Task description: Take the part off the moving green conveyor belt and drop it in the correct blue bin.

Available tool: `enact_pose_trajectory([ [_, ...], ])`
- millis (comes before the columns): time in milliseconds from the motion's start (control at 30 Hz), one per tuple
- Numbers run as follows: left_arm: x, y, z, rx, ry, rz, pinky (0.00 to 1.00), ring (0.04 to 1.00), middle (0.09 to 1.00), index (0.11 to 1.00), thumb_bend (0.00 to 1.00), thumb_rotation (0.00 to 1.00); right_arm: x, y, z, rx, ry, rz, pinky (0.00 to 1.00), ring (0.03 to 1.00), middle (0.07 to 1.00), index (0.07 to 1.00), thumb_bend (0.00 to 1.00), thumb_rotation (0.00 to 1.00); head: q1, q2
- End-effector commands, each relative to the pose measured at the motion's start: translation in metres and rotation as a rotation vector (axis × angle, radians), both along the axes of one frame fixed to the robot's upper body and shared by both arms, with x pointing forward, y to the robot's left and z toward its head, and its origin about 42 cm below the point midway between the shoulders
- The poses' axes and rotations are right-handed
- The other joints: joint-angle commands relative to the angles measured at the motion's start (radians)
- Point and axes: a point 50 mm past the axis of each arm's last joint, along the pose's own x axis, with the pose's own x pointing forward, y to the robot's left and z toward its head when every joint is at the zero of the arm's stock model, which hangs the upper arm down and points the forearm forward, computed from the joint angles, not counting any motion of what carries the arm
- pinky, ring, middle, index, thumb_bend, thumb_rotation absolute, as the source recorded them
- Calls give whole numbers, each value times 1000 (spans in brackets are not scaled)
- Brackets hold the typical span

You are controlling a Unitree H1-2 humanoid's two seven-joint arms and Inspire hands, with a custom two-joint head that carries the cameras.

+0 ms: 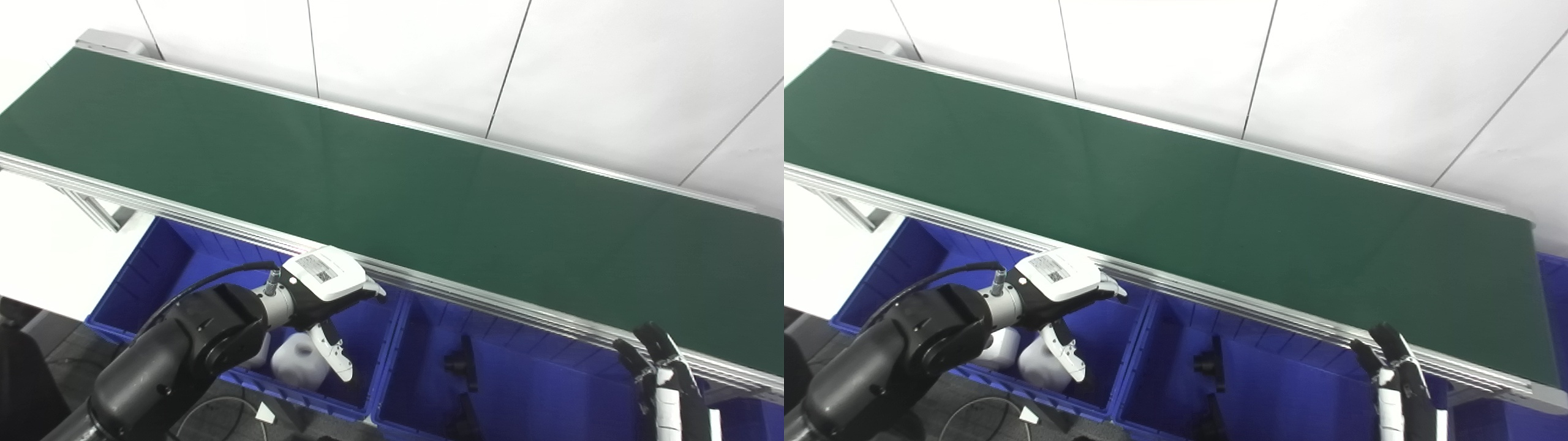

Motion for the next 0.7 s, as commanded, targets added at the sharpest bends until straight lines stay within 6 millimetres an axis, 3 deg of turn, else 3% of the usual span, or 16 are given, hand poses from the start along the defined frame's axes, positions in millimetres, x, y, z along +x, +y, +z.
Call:
enact_pose_trajectory([
  [0, 0, -1, 17, -26, -61, -18, 821, 819, 858, 840, 928, 683, 2, 2, 10, -5, -67, 0, 841, 765, 843, 824, 796, 737, 0, 1],
  [167, -10, -4, 35, -264, -73, 15, 767, 799, 842, 818, 942, 651, 1, 5, 11, 2, -68, -1, 837, 766, 841, 824, 785, 737, -29, -2],
  [300, -34, -11, 49, -655, -48, 145, 688, 792, 853, 817, 930, 622, -1, 11, 6, -6, -61, 3, 852, 779, 852, 837, 756, 736, -124, -9],
  [400, -55, -18, 47, -932, -27, 285, 736, 843, 891, 863, 854, 656, -1, 19, 4, -15, -57, 6, 839, 786, 856, 842, 740, 743, -187, -12],
  [433, -65, -22, 39, -1063, -31, 366, 746, 853, 897, 870, 840, 661, -1, 24, 3, -20, -55, 2, 836, 787, 856, 842, 738, 742, -261, -18],
  [467, -71, -24, 33, -1148, -37, 425, 849, 917, 933, 906, 779, 699, -1, 28, 3, -23, -54, 0, 824, 789, 854, 833, 726, 739, -261, -18],
  [500, -78, -27, 22, -1266, -22, 529, 910, 958, 966, 952, 719, 786, -1, 33, 2, -42, -53, 3, 818, 789, 853, 827, 724, 734, -329, -27],
  [533, -84, -30, 11, -1375, 1, 631, 971, 987, 989, 985, 720, 762, -1, 39, 1, -61, -53, 5, 807, 791, 857, 834, 701, 769, -362, -33],
  [667, -86, -18, -35, -1518, 70, 848, 999, 1000, 1000, 1000, 667, 783, 1, 63, -5, -126, -58, 8, 779, 788, 862, 839, 665, 837, -492, -69],
])
